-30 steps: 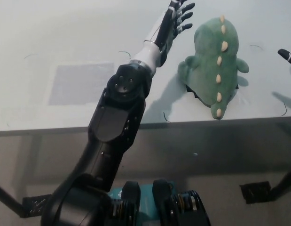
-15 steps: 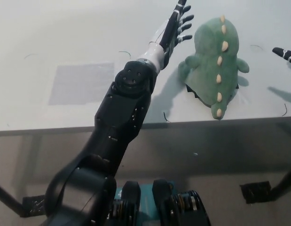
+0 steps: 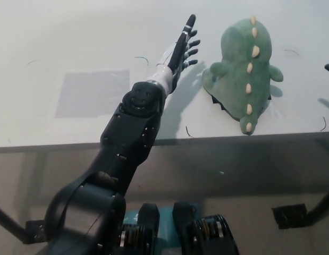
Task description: Use both hands to pick up a dinasour on the right side and move it to the left side
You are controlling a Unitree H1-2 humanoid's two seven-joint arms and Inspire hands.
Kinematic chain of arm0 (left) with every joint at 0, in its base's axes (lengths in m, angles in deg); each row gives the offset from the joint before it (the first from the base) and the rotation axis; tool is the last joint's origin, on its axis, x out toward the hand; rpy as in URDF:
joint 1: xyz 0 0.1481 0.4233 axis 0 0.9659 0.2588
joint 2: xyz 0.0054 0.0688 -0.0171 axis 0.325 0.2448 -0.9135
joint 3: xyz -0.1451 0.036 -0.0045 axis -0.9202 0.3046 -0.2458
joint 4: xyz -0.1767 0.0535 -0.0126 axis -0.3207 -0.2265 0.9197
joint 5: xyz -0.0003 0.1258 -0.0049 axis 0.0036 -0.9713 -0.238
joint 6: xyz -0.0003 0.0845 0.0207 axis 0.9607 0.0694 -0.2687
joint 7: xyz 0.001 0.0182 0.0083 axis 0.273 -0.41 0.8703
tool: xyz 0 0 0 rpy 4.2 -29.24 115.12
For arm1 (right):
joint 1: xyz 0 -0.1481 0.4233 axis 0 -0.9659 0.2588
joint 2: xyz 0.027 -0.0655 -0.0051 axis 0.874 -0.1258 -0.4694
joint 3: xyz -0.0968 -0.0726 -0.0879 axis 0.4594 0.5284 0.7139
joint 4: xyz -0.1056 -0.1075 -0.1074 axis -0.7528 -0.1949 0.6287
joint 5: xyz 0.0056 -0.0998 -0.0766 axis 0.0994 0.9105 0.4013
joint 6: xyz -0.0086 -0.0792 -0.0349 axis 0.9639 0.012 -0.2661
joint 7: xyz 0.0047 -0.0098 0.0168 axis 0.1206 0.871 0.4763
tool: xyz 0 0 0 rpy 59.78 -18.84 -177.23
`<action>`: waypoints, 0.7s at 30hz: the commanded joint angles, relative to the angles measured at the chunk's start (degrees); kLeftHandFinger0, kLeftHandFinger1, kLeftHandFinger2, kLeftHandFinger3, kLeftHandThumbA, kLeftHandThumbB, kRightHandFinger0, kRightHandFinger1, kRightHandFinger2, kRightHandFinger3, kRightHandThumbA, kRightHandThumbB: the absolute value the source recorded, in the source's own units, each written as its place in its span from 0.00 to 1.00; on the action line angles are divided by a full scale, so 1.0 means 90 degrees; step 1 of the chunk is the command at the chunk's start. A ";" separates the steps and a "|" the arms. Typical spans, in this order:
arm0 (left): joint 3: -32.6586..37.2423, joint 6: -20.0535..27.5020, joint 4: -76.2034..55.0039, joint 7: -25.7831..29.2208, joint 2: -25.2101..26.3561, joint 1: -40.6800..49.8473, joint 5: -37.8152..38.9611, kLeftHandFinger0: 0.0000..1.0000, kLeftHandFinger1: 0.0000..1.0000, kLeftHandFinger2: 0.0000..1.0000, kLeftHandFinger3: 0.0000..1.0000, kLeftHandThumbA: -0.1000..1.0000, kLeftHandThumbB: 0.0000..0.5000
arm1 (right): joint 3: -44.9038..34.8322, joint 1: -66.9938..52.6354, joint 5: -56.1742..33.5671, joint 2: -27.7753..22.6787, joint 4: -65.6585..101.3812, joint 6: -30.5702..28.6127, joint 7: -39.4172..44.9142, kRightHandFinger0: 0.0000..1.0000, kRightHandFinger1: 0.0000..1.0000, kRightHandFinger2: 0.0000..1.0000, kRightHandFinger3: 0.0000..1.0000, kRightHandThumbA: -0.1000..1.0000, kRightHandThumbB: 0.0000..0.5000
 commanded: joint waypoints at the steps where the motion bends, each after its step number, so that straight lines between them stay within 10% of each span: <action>1: -0.0064 0.0435 0.0007 0.0182 0.0077 -0.0206 -0.0039 1.00 1.00 1.00 1.00 1.00 0.85 | -0.0158 0.0009 0.0062 -0.0243 -0.0009 -0.0378 -0.0062 1.00 1.00 1.00 1.00 1.00 0.19; 21: -0.0094 0.0372 0.0233 0.0261 -0.0129 -0.0085 -0.0002 1.00 1.00 1.00 1.00 1.00 0.94 | -0.0111 -0.0165 0.0021 0.0151 0.0066 0.0013 -0.0071 1.00 1.00 1.00 1.00 1.00 0.22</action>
